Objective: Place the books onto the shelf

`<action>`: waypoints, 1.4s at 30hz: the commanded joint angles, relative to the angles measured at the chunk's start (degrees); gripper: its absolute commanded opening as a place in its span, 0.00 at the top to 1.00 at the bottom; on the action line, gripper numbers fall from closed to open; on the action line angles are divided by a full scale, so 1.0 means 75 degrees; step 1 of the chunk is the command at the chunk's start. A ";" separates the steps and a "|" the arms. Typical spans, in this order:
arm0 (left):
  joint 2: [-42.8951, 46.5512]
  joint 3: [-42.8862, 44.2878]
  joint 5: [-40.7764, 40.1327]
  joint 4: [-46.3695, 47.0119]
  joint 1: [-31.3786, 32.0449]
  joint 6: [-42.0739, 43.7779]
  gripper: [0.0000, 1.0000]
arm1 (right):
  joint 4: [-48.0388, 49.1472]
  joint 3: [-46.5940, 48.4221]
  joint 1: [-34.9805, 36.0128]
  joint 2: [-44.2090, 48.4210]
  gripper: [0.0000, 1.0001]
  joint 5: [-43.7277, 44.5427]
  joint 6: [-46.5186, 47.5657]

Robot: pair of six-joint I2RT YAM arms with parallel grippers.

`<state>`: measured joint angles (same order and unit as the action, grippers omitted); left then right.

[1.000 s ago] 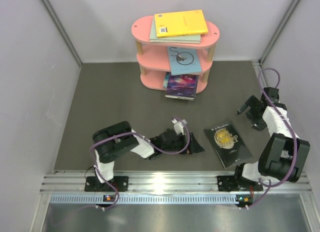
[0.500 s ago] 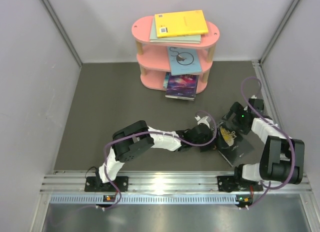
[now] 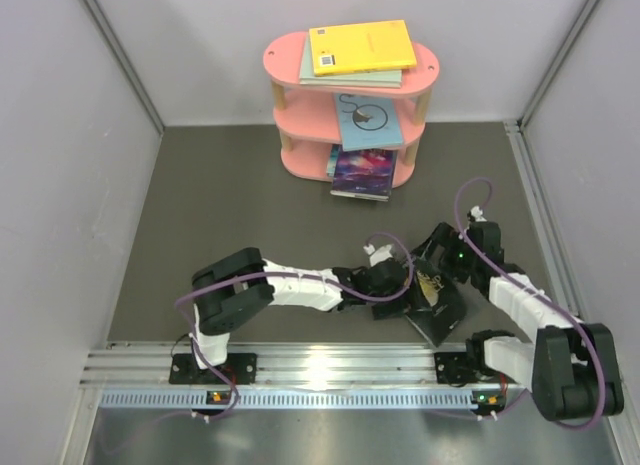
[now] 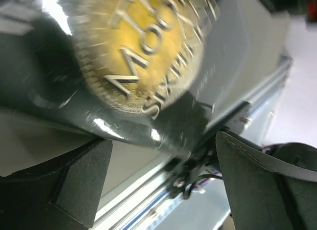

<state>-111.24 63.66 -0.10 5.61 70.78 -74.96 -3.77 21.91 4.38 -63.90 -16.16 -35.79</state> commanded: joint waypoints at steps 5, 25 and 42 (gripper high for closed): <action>0.0183 -0.1420 -0.2495 -0.1556 -0.1456 0.1006 0.08 | -0.3002 -0.0789 0.1078 0.0305 0.00 -0.1993 -0.1415; 0.2032 -0.3623 -0.0939 -0.1077 -0.1610 0.2154 0.08 | -0.2134 -0.1023 0.1677 0.0234 0.00 -0.1092 -0.1884; 0.2798 -0.4118 0.0538 -0.1194 -0.2430 0.4448 0.04 | -0.2135 -0.1105 0.1689 0.0130 0.00 -0.0904 -0.1673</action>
<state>-84.60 34.79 -1.34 6.59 53.47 -50.24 -11.84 17.30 16.12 -60.40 -32.01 -51.90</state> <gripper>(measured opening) 0.952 0.994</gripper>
